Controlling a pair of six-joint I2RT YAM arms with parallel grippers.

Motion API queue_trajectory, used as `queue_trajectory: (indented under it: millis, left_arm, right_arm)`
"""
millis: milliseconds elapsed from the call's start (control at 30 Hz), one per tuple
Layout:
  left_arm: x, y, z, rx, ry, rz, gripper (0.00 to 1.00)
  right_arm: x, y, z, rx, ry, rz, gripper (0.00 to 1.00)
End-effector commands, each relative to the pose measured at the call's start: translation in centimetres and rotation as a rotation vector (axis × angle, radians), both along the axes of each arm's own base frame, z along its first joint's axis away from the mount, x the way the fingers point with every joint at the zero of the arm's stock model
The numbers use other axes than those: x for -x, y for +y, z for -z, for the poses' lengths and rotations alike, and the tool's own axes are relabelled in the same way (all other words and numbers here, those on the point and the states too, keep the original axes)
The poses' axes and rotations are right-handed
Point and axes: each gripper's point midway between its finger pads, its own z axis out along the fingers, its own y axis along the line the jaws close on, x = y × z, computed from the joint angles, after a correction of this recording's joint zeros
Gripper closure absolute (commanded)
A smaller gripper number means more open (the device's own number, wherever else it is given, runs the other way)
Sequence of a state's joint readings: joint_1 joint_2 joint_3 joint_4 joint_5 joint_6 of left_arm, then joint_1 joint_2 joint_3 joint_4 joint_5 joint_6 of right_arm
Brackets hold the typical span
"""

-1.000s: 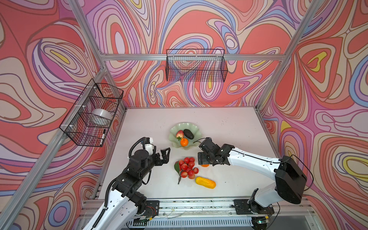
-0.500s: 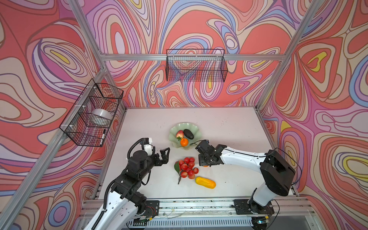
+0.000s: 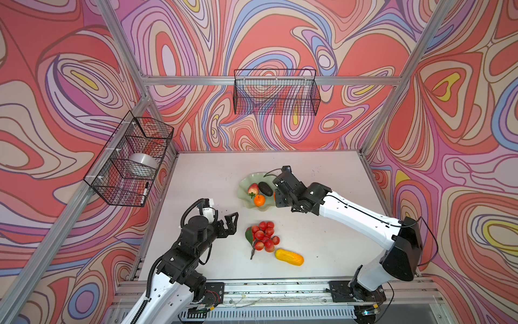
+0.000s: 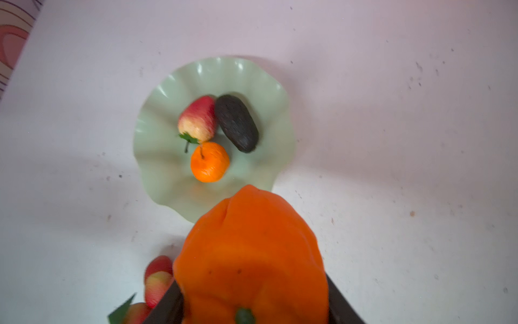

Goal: Place and organize the fake fruits in the fruit bowl
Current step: 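Reach the right gripper to the large orange fruit and grasp it, then set the large orange fruit in the bowl and withdraw the right gripper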

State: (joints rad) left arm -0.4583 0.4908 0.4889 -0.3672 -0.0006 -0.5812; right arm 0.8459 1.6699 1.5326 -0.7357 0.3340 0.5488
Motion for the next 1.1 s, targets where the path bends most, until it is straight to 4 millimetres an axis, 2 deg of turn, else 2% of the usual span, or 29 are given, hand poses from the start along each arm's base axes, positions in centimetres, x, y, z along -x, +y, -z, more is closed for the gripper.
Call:
queue_trajectory:
  millis: [0,100,200,300,467,567,600,700,767,933,1000,1067]
  left_arm:
    - [0.3,0.4,0.0,0.011,0.008,-0.021,0.0]
    - [0.5,0.5,-0.2,0.016,0.007,-0.022,0.0]
    - [0.6,0.5,0.0,0.014,0.012,-0.02,0.0]
    - [0.6,0.6,0.0,0.009,0.015,-0.021,0.0]
    - [0.6,0.4,0.2,0.014,0.019,-0.013,0.0]
    - [0.6,0.2,0.1,0.016,0.016,-0.005,0.0]
    - [0.6,0.2,0.1,0.014,0.017,-0.002,0.0]
    - [0.5,0.2,0.0,0.008,0.015,0.001,0.0]
    - [0.5,0.1,-0.1,0.005,0.014,0.005,0.0]
    - [0.5,0.1,-0.2,0.004,0.007,0.008,0.0]
    - [0.4,0.1,-0.2,0.003,0.008,0.006,0.0]
    - [0.5,0.1,-0.3,0.004,0.005,0.01,0.0]
  right_arm:
    - [-2.3,4.3,2.7,0.04,0.009,-0.108,0.58]
    - [-4.4,7.2,4.0,0.023,-0.013,-0.149,0.58]
    - [-6.1,8.9,5.4,0.053,-0.026,-0.169,0.58]
    - [-6.9,10.3,7.0,0.067,-0.004,-0.198,0.58]
    - [-6.9,11.2,10.0,0.074,0.043,-0.222,0.56]
    - [-6.9,11.3,11.0,0.079,0.063,-0.219,0.49]
    - [-6.8,11.3,11.1,0.074,0.073,-0.22,0.44]
    - [-7.1,11.2,10.8,0.062,0.07,-0.211,0.26]
    - [-7.1,11.3,10.6,0.05,0.075,-0.219,0.21]
    - [-6.8,10.9,9.2,0.028,0.069,-0.217,0.19]
    - [-6.3,9.8,7.6,0.024,0.051,-0.202,0.19]
    - [-5.2,7.8,6.1,0.031,0.044,-0.191,0.19]
